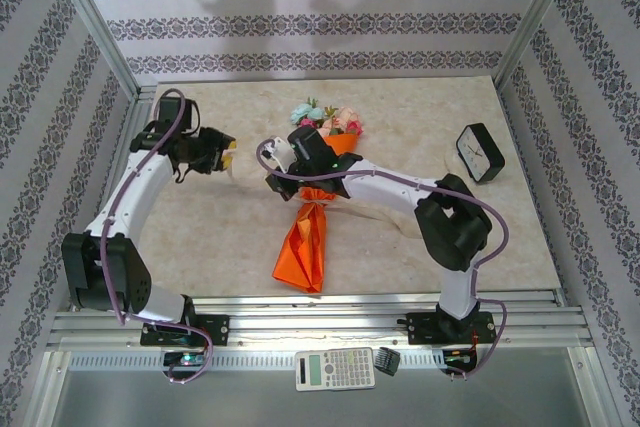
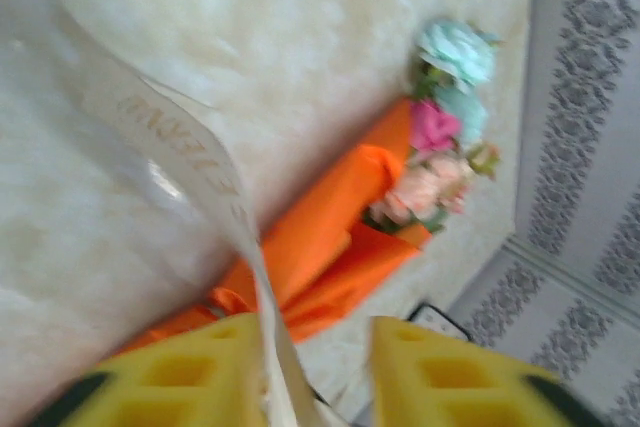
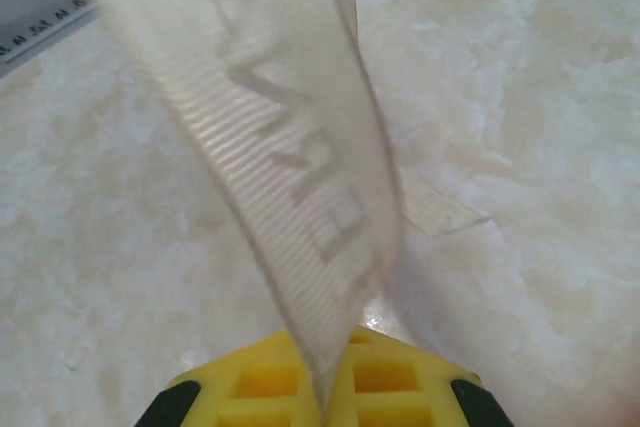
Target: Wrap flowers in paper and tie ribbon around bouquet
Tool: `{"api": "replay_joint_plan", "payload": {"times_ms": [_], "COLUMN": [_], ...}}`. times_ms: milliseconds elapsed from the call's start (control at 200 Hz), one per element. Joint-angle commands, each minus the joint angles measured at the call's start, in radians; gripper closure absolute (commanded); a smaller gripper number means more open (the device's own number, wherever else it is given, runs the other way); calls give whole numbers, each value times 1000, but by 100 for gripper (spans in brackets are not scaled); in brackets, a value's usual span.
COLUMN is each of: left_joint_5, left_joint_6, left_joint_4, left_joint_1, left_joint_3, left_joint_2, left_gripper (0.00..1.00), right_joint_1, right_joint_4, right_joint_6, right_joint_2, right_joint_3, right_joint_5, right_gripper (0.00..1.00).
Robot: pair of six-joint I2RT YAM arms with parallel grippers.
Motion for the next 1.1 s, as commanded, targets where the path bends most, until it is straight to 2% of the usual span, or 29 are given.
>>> {"api": "replay_joint_plan", "payload": {"times_ms": [0,105,195,305,410,564,764,904,944,969,1034,1094], "left_joint_5": [-27,-42,-20,37,38,12,44,57,58,60,59,46], "left_joint_6": [56,43,-30,-184,-287,-293,-292,-290,-287,-283,-261,-239], "left_joint_4": [-81,-115,-73,51,125,105,153,186,193,197,187,159], "left_joint_1": [4,-31,-96,-191,-238,-248,-264,-269,-269,-269,-269,-267], "left_joint_3": [-69,-48,-54,-113,-151,-128,-162,-194,-198,-199,-197,-198], "left_joint_2": [-14,-34,-59,-58,-58,-49,-8,11,15,17,18,7], "left_gripper": [52,41,39,38,37,37,43,54,63,73,100,100], "right_joint_1": [-3,-3,-5,-9,-9,-8,-4,-1,-1,0,-1,-3], "right_joint_4": [-45,-79,-99,-106,-114,-99,-80,-79,-82,-82,-84,-87], "right_joint_6": [-34,-56,-67,-75,-84,-79,-72,-80,-83,-84,-80,-71], "right_joint_2": [-46,-41,-35,-29,-27,-29,-29,-31,-32,-33,-40,-55], "right_joint_3": [-9,-8,-6,-5,-7,-20,-26,-26,-27,-29,-39,-50], "right_joint_5": [-58,-69,-71,-75,-65,-58,-39,-42,-43,-42,-38,-30], "right_gripper": [100,100,100,100,100,100,100,100,100,99,89,78]}}
